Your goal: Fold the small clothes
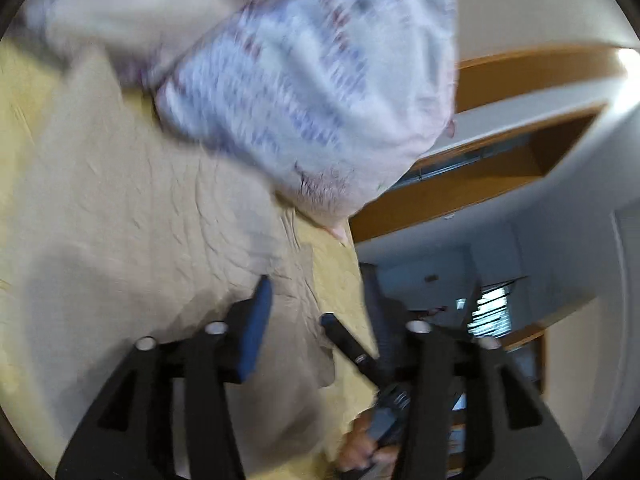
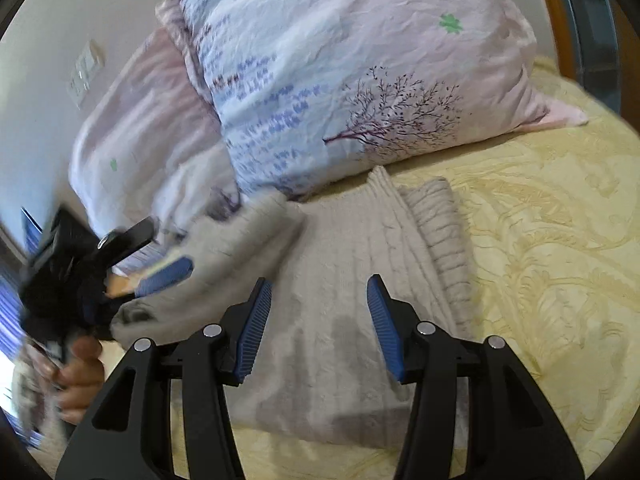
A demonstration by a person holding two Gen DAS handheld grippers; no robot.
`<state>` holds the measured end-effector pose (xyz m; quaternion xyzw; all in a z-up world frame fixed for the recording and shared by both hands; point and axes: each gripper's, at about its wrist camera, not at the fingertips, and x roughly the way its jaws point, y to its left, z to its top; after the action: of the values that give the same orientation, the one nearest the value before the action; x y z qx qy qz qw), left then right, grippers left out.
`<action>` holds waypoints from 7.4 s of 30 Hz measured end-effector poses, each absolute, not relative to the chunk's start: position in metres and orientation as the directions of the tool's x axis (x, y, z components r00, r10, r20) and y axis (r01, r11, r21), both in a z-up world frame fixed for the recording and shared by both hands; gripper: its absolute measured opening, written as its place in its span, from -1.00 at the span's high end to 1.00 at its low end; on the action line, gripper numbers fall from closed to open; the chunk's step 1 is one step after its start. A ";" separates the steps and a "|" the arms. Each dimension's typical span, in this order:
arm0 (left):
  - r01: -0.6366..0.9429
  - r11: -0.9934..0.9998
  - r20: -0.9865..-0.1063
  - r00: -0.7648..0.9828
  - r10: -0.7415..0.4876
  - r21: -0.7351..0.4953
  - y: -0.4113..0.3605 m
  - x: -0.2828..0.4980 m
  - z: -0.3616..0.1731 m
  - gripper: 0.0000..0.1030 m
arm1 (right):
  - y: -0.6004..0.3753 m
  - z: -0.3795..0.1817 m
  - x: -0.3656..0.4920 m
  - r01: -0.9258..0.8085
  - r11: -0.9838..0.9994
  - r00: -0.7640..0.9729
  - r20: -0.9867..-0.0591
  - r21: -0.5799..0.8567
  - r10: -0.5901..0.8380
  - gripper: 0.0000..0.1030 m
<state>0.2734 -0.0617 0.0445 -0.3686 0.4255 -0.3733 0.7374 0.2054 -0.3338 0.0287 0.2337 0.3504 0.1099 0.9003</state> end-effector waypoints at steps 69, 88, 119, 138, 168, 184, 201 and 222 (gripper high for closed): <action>0.233 0.686 -0.625 0.287 -0.726 -0.689 -0.046 0.219 0.007 -0.36 | -0.401 0.054 0.167 0.026 0.868 0.746 -0.588 0.496 0.314 0.11; 0.245 0.681 -0.634 0.251 -0.732 -0.690 -0.051 0.200 -0.001 0.62 | -0.362 0.067 0.118 -0.077 0.951 0.780 -0.576 0.300 0.245 0.81; 0.094 0.681 -0.623 0.328 -0.710 -0.726 -0.047 0.328 0.012 -0.30 | -0.432 0.009 0.270 0.167 0.751 0.609 -0.666 0.639 0.431 -0.14; 0.081 0.681 -0.593 0.425 -0.684 -0.728 -0.058 0.354 -0.003 0.87 | -0.417 0.007 0.290 0.080 0.882 0.675 -0.677 0.465 0.295 0.82; 0.317 0.866 -0.775 0.399 -0.491 -0.386 -0.105 0.237 0.024 -0.55 | -0.417 0.027 0.185 0.005 0.828 0.708 -0.586 0.561 0.393 0.77; 0.306 0.841 -0.768 0.353 -0.535 -0.446 -0.112 0.246 0.014 -0.62 | -0.426 -0.014 0.202 0.145 0.828 0.650 -0.683 0.541 0.333 0.78; 0.159 0.743 -0.688 0.292 -0.665 -0.650 -0.086 0.279 0.001 -0.61 | -0.439 0.001 0.231 0.161 0.747 0.615 -0.658 0.645 0.436 -0.17; 0.134 0.676 -0.621 0.301 -0.724 -0.724 -0.083 0.289 -0.004 -0.06 | -0.416 -0.029 0.252 0.031 0.636 0.502 -0.563 0.771 0.657 0.28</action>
<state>0.2885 -0.0827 -0.0044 -0.2846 0.5184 -0.2842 0.7546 0.2519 -0.4159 -0.0291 0.3764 0.4570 0.2003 0.7806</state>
